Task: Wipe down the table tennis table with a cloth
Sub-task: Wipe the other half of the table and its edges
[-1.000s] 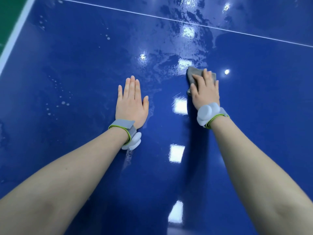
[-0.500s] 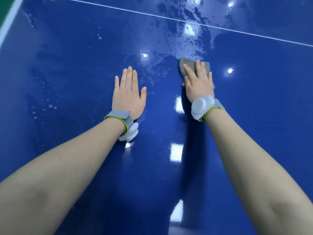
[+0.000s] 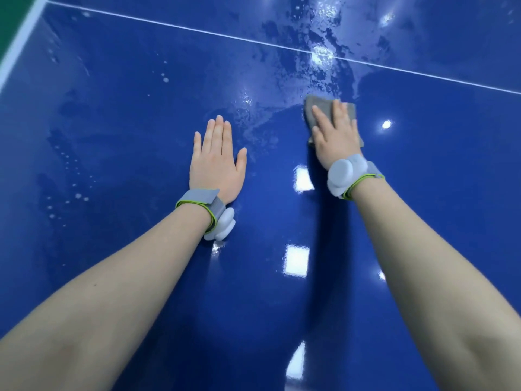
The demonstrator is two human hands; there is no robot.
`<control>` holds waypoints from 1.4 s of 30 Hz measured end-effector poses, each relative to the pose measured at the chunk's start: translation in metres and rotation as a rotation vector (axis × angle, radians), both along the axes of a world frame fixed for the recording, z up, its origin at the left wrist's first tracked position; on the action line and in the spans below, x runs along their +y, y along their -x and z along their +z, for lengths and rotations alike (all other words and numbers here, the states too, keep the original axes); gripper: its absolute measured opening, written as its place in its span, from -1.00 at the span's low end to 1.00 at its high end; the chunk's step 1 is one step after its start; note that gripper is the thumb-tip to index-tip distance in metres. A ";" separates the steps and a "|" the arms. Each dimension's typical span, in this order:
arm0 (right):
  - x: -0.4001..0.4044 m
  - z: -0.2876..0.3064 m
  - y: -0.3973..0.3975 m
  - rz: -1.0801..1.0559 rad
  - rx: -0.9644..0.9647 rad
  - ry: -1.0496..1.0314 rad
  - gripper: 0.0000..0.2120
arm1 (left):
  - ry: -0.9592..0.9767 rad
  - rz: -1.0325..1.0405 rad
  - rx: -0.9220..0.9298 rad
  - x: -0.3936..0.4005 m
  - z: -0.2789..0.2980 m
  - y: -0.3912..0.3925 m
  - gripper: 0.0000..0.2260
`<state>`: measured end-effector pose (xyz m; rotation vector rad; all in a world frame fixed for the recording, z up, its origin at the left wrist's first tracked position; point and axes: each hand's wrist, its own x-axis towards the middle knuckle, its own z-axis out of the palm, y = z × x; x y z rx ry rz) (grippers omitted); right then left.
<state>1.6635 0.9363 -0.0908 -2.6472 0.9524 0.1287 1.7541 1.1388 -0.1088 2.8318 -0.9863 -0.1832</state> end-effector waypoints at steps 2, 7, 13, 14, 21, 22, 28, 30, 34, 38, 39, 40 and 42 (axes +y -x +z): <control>-0.015 0.001 -0.002 -0.124 0.017 0.021 -0.55 | -0.001 0.008 -0.006 -0.002 0.000 -0.003 -0.47; -0.015 -0.004 -0.022 -0.153 0.039 0.051 -0.54 | -0.014 0.003 -0.017 -0.012 -0.001 -0.011 -0.45; 0.024 -0.004 -0.054 0.142 0.002 0.036 -0.53 | -0.010 -0.020 -0.017 -0.020 -0.001 -0.018 -0.44; 0.025 -0.004 -0.055 0.182 -0.005 0.030 -0.54 | -0.007 -0.022 -0.019 -0.021 0.000 -0.018 -0.44; -0.032 -0.003 -0.040 -0.019 0.012 0.049 -0.55 | -0.007 -0.021 -0.002 -0.023 0.000 -0.021 -0.44; -0.041 -0.002 -0.036 -0.089 0.029 0.055 -0.55 | -0.007 -0.026 0.000 -0.023 0.001 -0.020 -0.44; -0.049 -0.002 -0.058 -0.194 0.061 0.037 -0.53 | -0.018 -0.019 -0.015 -0.024 0.001 -0.021 -0.43; -0.037 -0.004 -0.072 -0.126 0.056 0.052 -0.53 | -0.021 -0.026 -0.017 -0.025 0.000 -0.021 -0.43; -0.008 -0.004 -0.092 0.095 0.034 0.044 -0.53 | -0.018 -0.027 -0.009 -0.024 0.001 -0.022 -0.42; -0.032 -0.002 -0.086 0.097 0.038 0.007 -0.54 | -0.010 -0.026 0.000 -0.024 0.001 -0.023 -0.43; -0.043 -0.003 -0.081 0.009 0.046 0.020 -0.54 | -0.009 -0.026 0.004 -0.023 0.001 -0.023 -0.43; -0.052 -0.004 -0.076 -0.098 0.057 0.033 -0.53 | -0.009 -0.028 0.004 -0.024 0.001 -0.024 -0.43; -0.056 -0.006 -0.072 -0.272 0.095 0.068 -0.53 | -0.012 -0.029 -0.002 -0.023 0.000 -0.024 -0.43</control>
